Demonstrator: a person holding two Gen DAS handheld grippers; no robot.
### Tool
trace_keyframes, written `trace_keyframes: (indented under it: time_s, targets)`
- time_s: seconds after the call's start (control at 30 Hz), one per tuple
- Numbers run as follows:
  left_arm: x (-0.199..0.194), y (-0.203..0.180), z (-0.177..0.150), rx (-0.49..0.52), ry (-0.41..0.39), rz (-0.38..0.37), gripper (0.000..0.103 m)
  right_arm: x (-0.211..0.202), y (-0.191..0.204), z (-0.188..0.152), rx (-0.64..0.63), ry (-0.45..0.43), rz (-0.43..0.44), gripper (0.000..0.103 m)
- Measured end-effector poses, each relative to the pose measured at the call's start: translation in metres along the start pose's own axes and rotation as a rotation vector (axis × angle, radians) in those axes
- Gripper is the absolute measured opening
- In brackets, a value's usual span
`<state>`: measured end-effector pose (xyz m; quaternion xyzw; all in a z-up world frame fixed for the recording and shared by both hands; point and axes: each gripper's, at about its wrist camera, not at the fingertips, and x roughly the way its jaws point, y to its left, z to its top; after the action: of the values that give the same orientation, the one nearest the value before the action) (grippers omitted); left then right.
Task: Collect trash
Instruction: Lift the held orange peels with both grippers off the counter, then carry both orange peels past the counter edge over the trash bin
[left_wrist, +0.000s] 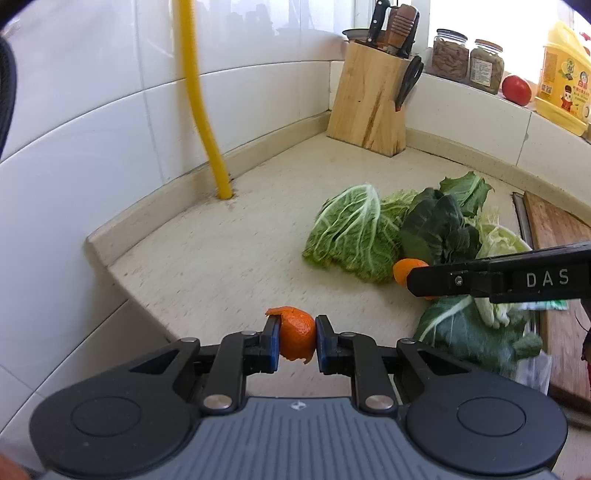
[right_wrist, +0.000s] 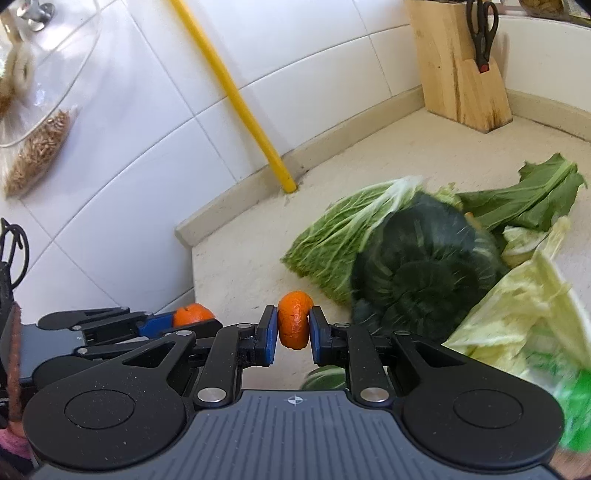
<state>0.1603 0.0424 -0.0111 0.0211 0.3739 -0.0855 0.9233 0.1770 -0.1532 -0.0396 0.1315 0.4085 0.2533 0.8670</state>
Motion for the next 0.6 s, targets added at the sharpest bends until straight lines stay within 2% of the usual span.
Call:
trace_keyframes:
  time_s: [0.6]
  targets:
    - [-0.047, 0.071, -0.039, -0.072, -0.034, 0.061, 0.018, 0.02, 0.088, -0.014, -0.097, 0.028, 0.055, 0.024]
